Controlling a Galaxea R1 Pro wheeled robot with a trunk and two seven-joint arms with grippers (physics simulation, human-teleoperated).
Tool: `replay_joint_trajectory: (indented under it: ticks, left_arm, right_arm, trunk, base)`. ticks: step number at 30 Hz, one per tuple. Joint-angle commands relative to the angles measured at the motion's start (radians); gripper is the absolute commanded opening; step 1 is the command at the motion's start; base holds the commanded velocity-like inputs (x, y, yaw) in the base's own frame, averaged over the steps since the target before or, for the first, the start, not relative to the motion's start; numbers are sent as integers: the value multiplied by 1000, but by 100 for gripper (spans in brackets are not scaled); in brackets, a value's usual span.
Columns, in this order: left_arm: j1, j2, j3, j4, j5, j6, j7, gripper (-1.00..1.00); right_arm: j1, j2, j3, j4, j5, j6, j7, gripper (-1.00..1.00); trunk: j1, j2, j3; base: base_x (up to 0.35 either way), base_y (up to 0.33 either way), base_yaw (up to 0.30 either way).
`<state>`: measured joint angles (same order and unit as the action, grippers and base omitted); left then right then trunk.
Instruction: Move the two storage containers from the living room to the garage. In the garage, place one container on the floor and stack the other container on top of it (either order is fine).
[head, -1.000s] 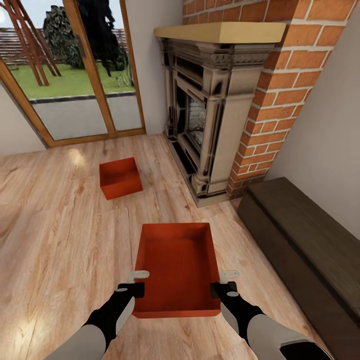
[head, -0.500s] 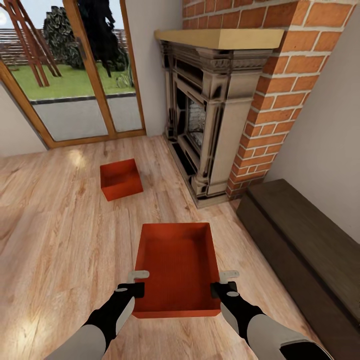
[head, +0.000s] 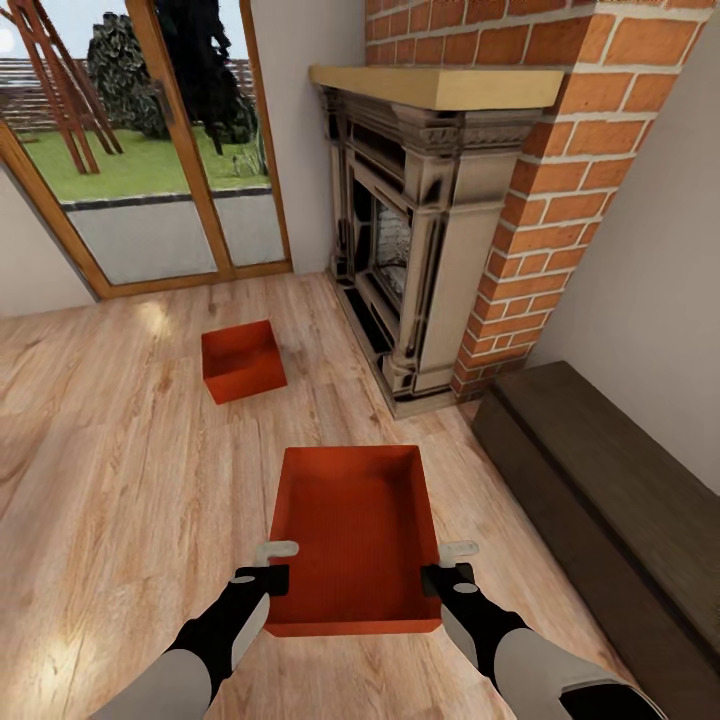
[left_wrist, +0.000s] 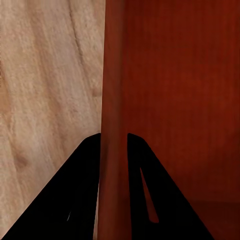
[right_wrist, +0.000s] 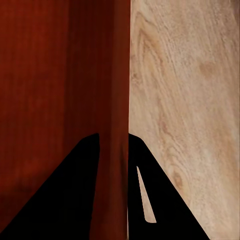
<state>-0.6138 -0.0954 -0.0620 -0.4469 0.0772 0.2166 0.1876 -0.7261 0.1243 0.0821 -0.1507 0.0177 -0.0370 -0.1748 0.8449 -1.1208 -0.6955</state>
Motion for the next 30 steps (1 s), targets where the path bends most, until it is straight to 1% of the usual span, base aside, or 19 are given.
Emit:
replay_joint_trajectory:
  ticks: [1, 30]
  left_arm:
    - [0, 1, 1, -1, -11, 9, 16, -100]
    - [0, 2, 1, -1, -11, 9, 16, -100]
  right_arm:
    - [-1, 0, -7, -1, 6, -1, -8, -100]
    - [-1, 1, -7, -1, 4, -1, -8, -100]
  trunk:
    - [-4, 7, 3]
    - [-115, 210, 93]
  base:
    - [0, 0, 0]
    - [0, 0, 0]
